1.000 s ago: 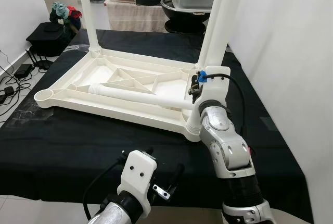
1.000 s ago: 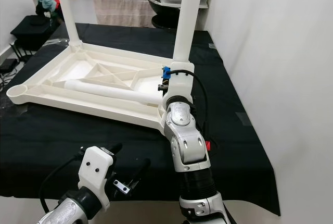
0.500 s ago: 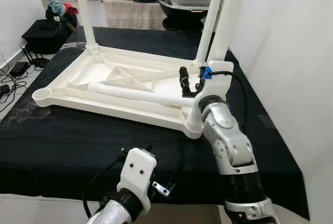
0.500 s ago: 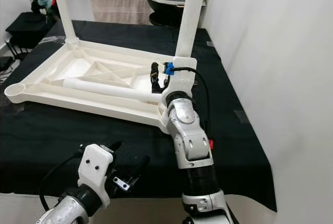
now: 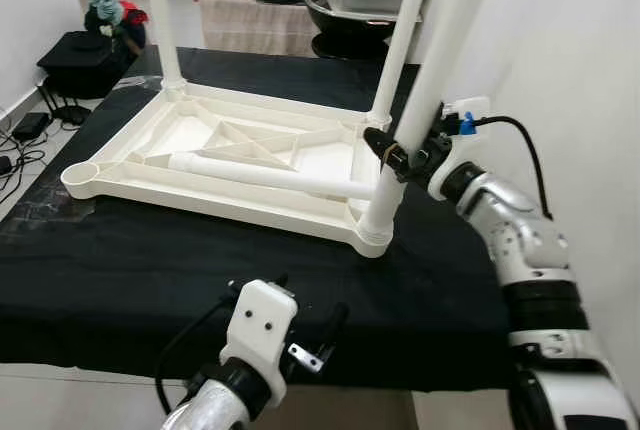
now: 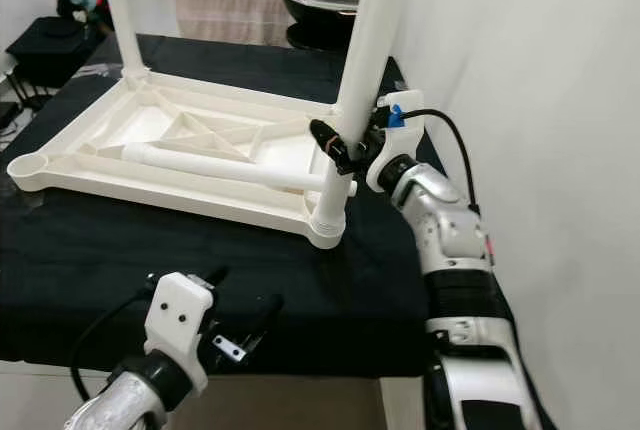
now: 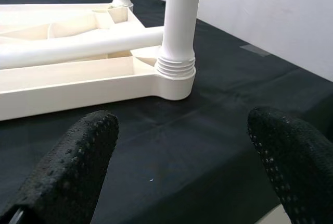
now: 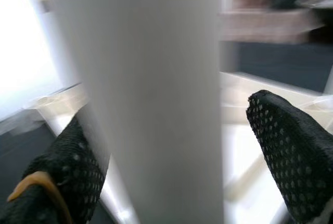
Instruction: Building children table
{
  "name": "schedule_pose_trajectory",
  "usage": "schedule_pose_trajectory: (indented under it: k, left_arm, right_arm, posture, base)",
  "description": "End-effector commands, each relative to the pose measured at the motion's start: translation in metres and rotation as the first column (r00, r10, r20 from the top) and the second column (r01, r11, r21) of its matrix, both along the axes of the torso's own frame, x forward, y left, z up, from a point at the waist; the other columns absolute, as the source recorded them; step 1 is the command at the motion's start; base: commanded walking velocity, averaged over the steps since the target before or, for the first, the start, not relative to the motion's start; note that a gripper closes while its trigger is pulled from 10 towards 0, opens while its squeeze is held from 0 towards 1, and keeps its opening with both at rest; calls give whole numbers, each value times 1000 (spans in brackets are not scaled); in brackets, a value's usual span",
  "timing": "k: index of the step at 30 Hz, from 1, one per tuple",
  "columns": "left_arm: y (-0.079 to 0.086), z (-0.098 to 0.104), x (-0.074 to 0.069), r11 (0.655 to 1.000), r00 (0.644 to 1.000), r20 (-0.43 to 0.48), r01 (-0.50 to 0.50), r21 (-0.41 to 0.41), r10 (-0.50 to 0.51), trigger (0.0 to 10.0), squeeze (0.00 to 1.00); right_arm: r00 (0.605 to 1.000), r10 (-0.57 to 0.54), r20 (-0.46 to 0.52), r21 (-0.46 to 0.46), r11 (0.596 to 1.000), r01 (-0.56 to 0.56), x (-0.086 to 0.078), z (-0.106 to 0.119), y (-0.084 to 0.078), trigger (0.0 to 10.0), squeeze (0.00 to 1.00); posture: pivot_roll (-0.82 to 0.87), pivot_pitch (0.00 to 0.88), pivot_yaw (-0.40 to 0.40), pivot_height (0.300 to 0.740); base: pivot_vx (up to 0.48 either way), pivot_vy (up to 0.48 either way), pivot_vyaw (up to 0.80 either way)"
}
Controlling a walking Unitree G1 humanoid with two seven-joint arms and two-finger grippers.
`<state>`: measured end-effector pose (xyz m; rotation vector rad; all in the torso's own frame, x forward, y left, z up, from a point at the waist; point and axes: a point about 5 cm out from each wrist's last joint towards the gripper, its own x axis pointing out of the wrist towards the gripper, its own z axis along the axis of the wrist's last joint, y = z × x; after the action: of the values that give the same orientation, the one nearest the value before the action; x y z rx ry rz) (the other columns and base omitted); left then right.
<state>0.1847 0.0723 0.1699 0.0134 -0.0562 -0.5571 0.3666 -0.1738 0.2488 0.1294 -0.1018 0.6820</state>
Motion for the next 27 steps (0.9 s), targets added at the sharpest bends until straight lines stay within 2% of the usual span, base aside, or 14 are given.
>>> schedule_pose_trajectory:
  k: [1,3,4,7,12,14,15,16,19,20,26,27]
  left_arm:
    - [-1,0,0,1000,1000,-8,2,1,-2,10000,0]
    - [-1,1,0,1000,1000,-4,2,0,-2,10000,0]
    - [-1,3,0,1000,1000,2,5,2,-5,10000,0]
    - [-1,3,0,1000,1000,4,3,1,-3,10000,0]
    - [-5,6,-1,999,1000,2,26,-25,-26,10000,0]
    - [-5,6,-1,999,1000,2,26,-25,-26,10000,0]
    - [-7,7,-2,998,999,0,45,-35,-45,10000,0]
    - [-10,8,-4,997,998,1,68,-44,-68,10000,0]
    - [-11,9,-5,995,997,3,83,-51,-83,10000,0]
    - [-12,11,-6,995,997,6,82,-58,-82,10000,0]
    - [-11,12,-4,995,997,6,73,-62,-72,10000,0]
    - [-10,12,-4,996,998,7,67,-63,-67,10000,0]
  right_arm:
    - [994,112,-16,19,994,-111,1,-1,-1,10000,0]
    - [988,153,-5,18,988,-153,4,1,-1,10000,0]
    - [974,226,13,26,974,-227,7,6,0,10000,0]
    - [963,270,17,17,963,-270,8,6,2,10000,0]
    - [917,398,-33,57,916,-396,14,1,15,10000,0]
    - [917,398,-33,57,916,-396,14,1,15,10000,0]
    - [901,431,-44,60,902,-428,15,-1,19,10000,0]
    - [890,453,-52,49,891,-451,16,-4,23,5961,0]
    - [884,464,-56,40,886,-463,16,-6,26,5961,0]
    - [894,441,-78,22,898,-440,20,-10,32,0,0]
    - [897,437,-64,24,900,-436,22,-10,36,0,0]
    - [913,404,-62,17,915,-404,25,-9,37,0,0]
  posture:
    - [56,150,-106,740]
    - [61,151,-108,740]
    - [66,152,-109,740]
    - [69,152,-110,740]
    - [74,152,-112,740]
    - [74,152,-112,740]
    - [74,152,-111,740]
    - [80,151,-114,740]
    - [83,153,-114,740]
    - [83,152,-116,740]
    - [83,151,-116,740]
    - [82,151,-114,740]
  base:
    - [0,0,0]
    - [0,0,0]
    - [0,0,0]
    - [0,0,0]
    - [0,0,0]
    - [0,0,0]
    - [0,0,0]
    - [0,0,0]
    - [0,0,0]
    - [0,0,0]
    - [0,0,0]
    - [0,0,0]
